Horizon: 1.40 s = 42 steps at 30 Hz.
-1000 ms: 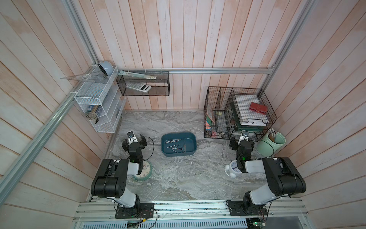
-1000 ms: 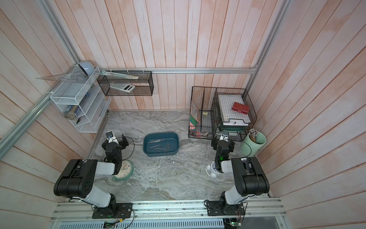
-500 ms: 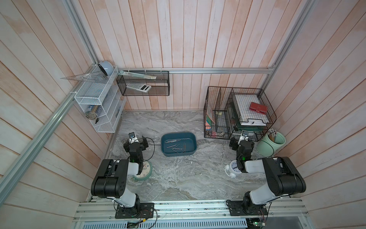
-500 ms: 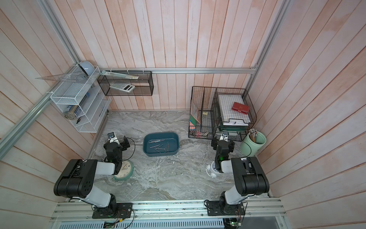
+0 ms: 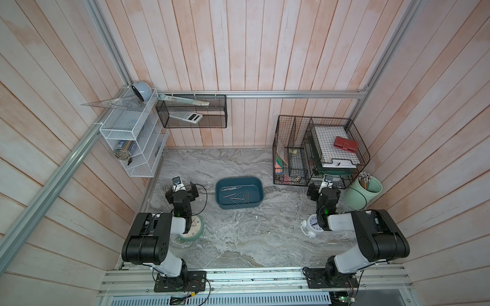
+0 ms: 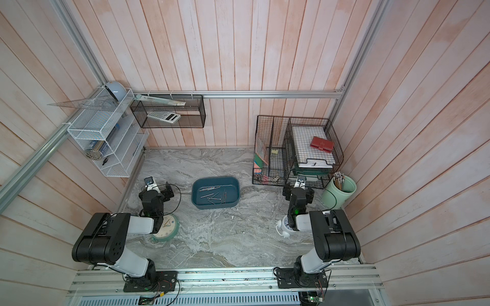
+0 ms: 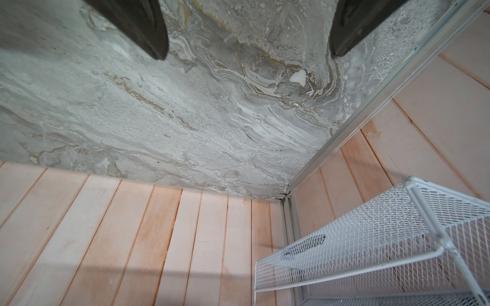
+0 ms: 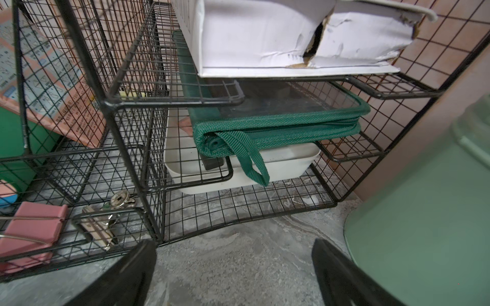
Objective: Put the nails on the desktop into the storage box
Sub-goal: Reset both arms
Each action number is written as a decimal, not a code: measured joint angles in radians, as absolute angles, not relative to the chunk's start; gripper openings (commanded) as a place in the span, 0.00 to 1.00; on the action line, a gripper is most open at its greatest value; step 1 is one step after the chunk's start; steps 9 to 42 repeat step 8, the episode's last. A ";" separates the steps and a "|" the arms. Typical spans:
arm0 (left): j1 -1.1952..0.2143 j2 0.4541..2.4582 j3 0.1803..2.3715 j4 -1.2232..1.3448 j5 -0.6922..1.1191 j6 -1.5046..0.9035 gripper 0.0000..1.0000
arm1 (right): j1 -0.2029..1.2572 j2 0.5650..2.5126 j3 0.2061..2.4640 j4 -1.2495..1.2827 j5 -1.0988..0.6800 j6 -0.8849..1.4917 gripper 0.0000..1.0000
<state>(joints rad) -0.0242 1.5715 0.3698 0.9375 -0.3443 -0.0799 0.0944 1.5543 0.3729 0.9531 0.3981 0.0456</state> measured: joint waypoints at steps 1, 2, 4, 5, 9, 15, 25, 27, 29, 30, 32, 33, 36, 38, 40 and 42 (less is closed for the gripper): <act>-0.024 1.571 0.370 0.937 -0.344 -0.080 1.00 | 0.094 1.554 0.373 0.953 0.398 0.046 0.98; -0.024 1.571 0.370 0.937 -0.344 -0.080 1.00 | 0.094 1.554 0.373 0.953 0.398 0.046 0.98; -0.024 1.571 0.370 0.937 -0.344 -0.080 1.00 | 0.094 1.554 0.373 0.953 0.398 0.046 0.98; -0.024 1.571 0.370 0.937 -0.344 -0.080 1.00 | 0.094 1.554 0.373 0.953 0.398 0.046 0.98; -0.024 1.571 0.370 0.937 -0.344 -0.080 1.00 | 0.094 1.554 0.373 0.953 0.398 0.049 0.98; -0.024 1.571 0.370 0.937 -0.344 -0.080 1.00 | 0.094 1.554 0.373 0.953 0.398 0.049 0.98; -0.024 1.571 0.370 0.937 -0.344 -0.080 1.00 | 0.094 1.554 0.373 0.953 0.398 0.049 0.98; -0.024 1.571 0.370 0.937 -0.344 -0.080 1.00 | 0.094 1.554 0.373 0.953 0.398 0.049 0.98; -0.024 1.571 0.370 0.937 -0.344 -0.080 1.00 | 0.094 1.554 0.373 0.953 0.398 0.049 0.98; -0.024 1.571 0.370 0.937 -0.344 -0.080 1.00 | 0.094 1.554 0.373 0.953 0.398 0.049 0.98; -0.024 1.571 0.370 0.937 -0.344 -0.080 1.00 | 0.094 1.554 0.373 0.953 0.398 0.049 0.98; -0.024 1.571 0.370 0.937 -0.344 -0.080 1.00 | 0.094 1.554 0.373 0.953 0.398 0.049 0.98; -0.024 1.571 0.370 0.937 -0.344 -0.080 1.00 | 0.094 1.554 0.373 0.953 0.398 0.049 0.98; -0.024 1.571 0.370 0.937 -0.344 -0.080 1.00 | 0.094 1.554 0.373 0.953 0.398 0.049 0.98; -0.024 1.571 0.370 0.937 -0.344 -0.080 1.00 | 0.094 1.554 0.373 0.953 0.398 0.049 0.98; -0.024 1.571 0.370 0.937 -0.344 -0.080 1.00 | 0.094 1.554 0.373 0.953 0.398 0.049 0.98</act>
